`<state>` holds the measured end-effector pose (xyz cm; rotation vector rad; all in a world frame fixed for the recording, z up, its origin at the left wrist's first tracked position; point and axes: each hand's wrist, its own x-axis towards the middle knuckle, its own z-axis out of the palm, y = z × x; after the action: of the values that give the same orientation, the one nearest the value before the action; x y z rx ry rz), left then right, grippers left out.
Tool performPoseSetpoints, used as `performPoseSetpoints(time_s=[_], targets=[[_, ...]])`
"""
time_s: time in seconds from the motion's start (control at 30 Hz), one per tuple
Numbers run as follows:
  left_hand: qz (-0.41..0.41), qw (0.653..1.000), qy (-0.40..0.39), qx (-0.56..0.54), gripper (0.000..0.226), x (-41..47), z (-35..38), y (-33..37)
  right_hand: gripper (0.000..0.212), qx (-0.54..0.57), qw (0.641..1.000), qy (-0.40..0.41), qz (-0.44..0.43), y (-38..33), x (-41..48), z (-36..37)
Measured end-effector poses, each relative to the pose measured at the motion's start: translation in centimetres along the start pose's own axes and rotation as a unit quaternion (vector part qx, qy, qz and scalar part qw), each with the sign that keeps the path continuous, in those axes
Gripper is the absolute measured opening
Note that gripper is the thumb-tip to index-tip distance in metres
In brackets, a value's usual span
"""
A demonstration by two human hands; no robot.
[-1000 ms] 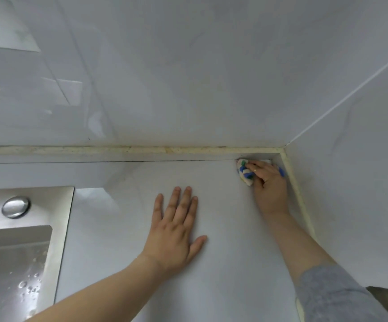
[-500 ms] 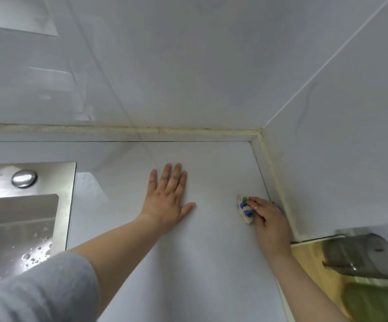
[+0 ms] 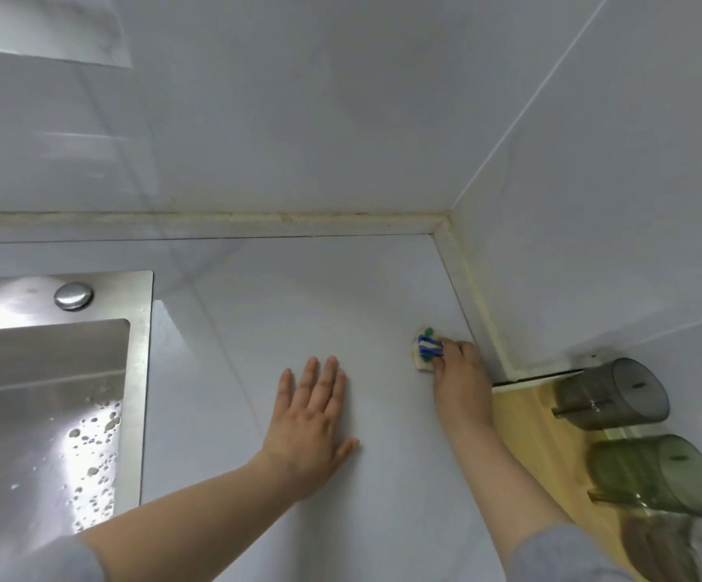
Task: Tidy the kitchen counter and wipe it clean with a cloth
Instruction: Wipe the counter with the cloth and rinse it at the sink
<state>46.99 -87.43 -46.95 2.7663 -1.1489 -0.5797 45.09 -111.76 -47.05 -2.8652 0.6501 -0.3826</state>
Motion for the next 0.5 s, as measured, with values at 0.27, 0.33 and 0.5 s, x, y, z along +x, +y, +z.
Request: performPoseSetpoints(time_s=[0.27, 0.33, 0.5], targets=[[-0.014, 0.999, 0.006, 0.033, 0.1, -0.2, -0.3, -0.8, 0.052, -0.015, 0.995, -0.016, -0.102, 1.6, -8.4, -2.0], [-0.019, 0.999, -0.003, 0.05, 0.095, -0.5, -0.9, -0.5, 0.05, -0.011, 0.996, -0.009, -0.084, 1.7, -10.1, -2.3], [0.013, 0.999, 0.01, 0.048, 0.094, -2.3, -1.4, 1.3, 0.045, -0.041, 0.999, -0.017, -0.026, 2.2, -14.6, -3.5]])
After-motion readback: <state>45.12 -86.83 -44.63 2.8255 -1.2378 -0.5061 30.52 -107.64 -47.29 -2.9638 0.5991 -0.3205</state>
